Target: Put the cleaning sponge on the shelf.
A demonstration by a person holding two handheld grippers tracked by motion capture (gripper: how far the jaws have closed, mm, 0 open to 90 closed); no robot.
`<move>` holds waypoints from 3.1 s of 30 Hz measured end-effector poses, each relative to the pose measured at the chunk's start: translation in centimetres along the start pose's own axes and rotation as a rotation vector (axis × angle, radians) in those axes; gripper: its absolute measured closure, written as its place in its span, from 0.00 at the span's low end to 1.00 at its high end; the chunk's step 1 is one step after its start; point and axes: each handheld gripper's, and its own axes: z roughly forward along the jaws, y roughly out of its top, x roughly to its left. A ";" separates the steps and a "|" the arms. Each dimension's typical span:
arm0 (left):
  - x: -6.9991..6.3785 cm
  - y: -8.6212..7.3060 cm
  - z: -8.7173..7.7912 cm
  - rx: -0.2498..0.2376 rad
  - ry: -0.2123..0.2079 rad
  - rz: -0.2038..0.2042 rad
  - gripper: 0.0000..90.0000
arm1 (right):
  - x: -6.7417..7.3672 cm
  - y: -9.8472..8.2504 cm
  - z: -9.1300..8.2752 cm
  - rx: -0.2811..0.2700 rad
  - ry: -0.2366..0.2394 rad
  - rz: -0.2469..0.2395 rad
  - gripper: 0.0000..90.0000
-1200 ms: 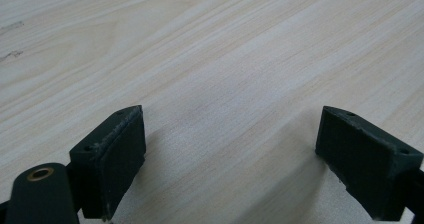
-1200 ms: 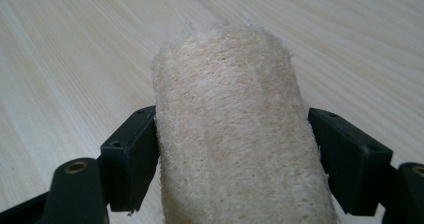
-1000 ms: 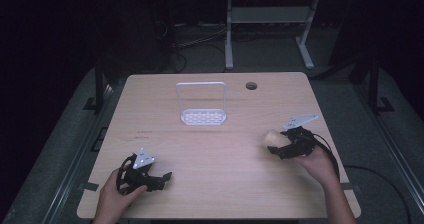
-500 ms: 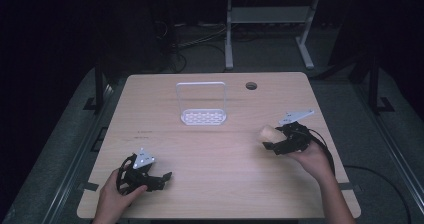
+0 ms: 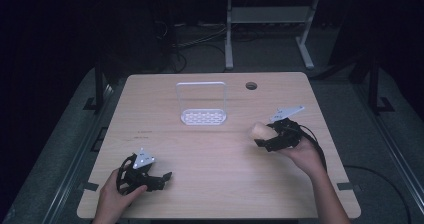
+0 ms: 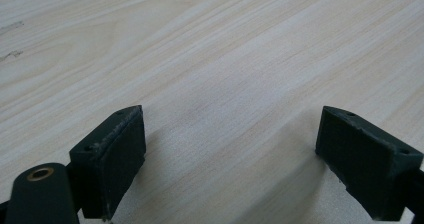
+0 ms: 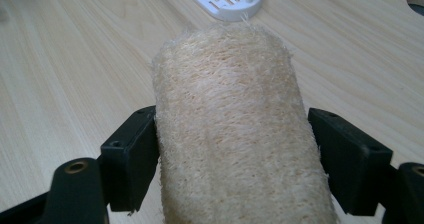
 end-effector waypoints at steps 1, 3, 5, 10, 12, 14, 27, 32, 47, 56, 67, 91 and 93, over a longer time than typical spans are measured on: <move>0.0 0.0 0.0 -0.001 0.000 -0.002 0.13 | 0.1 0.1 0.1 -0.001 0.000 -0.001 0.26; 0.0 0.0 0.0 0.001 0.001 0.002 0.13 | 0.2 0.4 0.3 0.001 0.006 0.000 0.26; 0.0 0.0 0.0 0.001 0.000 0.001 0.13 | 0.2 0.6 0.4 -0.003 0.010 -0.008 0.26; 0.0 0.0 0.0 0.001 0.000 0.000 0.13 | 0.4 1.0 0.7 -0.005 0.016 -0.012 0.26; 0.0 0.0 0.0 0.001 0.000 0.000 0.13 | 0.4 1.1 0.9 -0.004 0.019 -0.018 0.26; 0.0 0.0 0.0 0.001 0.000 0.000 0.13 | 0.6 1.4 1.1 -0.003 0.021 -0.017 0.26; 0.0 0.0 0.0 0.005 0.000 0.001 0.13 | 1.1 2.8 1.8 -0.015 0.037 -0.038 0.26; 0.0 0.0 0.0 0.003 0.000 0.001 0.13 | 1.2 3.4 2.2 -0.011 0.044 -0.046 0.26; 0.0 0.0 0.0 0.005 0.001 0.001 0.13 | 1.9 5.4 3.5 -0.019 0.065 -0.067 0.26; 0.0 0.0 0.0 0.006 0.001 0.001 0.13 | 2.4 6.4 4.4 -0.028 0.081 -0.072 0.26; 0.0 0.0 0.0 0.006 -0.001 0.001 0.13 | 2.6 7.4 5.1 -0.020 0.087 -0.084 0.26; 0.0 0.0 0.0 0.004 0.000 0.002 0.13 | 3.1 9.5 7.4 -0.020 0.099 -0.094 0.26; 0.0 0.0 0.0 0.003 0.001 0.002 0.13 | 3.2 9.7 7.7 -0.027 0.102 -0.094 0.26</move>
